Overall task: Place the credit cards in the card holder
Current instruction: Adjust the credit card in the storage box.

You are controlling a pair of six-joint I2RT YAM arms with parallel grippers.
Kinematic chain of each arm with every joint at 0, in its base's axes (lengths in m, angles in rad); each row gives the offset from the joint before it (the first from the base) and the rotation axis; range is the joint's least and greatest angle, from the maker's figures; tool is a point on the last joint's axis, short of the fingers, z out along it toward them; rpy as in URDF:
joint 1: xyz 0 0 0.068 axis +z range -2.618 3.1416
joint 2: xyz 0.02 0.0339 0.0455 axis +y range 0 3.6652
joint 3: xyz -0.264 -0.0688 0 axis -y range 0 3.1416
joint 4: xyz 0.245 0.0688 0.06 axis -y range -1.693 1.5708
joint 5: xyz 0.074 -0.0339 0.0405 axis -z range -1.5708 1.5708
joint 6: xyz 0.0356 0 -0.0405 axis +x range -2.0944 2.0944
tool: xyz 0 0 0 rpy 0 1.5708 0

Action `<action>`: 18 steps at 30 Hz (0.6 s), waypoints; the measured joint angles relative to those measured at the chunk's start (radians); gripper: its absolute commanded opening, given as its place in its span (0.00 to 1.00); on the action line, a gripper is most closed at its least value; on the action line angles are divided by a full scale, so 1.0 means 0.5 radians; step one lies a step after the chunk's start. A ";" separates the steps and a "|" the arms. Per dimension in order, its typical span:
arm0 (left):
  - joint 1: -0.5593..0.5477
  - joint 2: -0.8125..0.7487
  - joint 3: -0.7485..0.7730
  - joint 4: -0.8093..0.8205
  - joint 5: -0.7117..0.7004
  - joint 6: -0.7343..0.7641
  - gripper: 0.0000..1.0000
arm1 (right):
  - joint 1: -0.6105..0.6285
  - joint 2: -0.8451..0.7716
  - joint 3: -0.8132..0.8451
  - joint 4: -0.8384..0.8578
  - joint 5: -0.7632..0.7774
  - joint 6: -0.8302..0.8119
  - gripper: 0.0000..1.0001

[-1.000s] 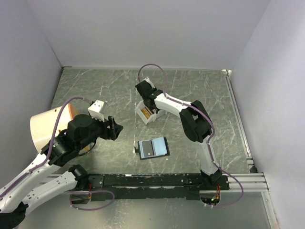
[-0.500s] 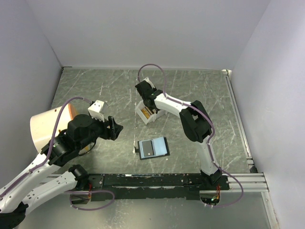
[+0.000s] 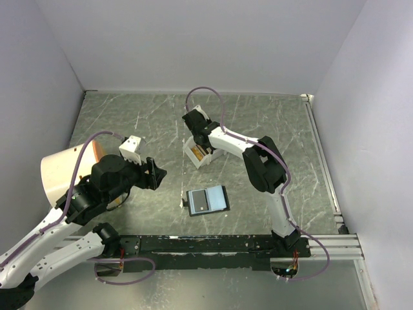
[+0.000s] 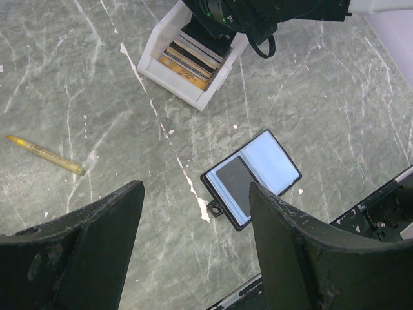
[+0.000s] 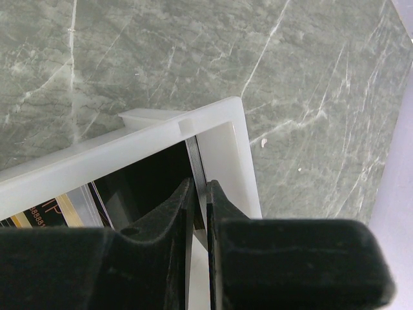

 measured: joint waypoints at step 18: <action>0.000 0.005 0.000 0.000 0.001 0.000 0.78 | 0.002 -0.001 -0.005 0.029 0.014 -0.037 0.01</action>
